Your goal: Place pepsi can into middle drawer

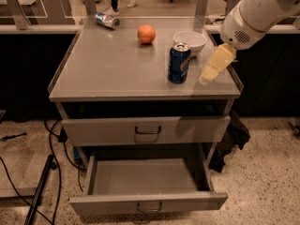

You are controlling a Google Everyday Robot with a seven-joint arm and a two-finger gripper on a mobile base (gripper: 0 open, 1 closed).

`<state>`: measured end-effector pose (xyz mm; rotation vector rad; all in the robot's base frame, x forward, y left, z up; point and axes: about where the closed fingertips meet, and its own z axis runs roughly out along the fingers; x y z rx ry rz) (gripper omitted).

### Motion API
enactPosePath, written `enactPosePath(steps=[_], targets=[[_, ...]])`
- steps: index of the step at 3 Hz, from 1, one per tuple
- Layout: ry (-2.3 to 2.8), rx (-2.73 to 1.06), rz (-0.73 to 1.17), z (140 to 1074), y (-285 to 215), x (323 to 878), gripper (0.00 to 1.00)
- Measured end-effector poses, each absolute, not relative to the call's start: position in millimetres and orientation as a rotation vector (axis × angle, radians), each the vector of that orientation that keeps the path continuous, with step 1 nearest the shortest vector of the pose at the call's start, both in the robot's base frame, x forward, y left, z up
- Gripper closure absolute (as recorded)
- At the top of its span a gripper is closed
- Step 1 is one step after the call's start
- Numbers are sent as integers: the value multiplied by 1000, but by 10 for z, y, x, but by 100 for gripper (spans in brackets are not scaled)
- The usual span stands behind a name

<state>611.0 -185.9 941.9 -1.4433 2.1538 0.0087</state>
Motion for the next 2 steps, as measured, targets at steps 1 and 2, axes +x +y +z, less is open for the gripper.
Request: enactPosePath(steps=[1,2], targets=[[2085,-1309,62,9319,-1676,6619,0],[2086,-1309,62,9316,-1678,6620,0]])
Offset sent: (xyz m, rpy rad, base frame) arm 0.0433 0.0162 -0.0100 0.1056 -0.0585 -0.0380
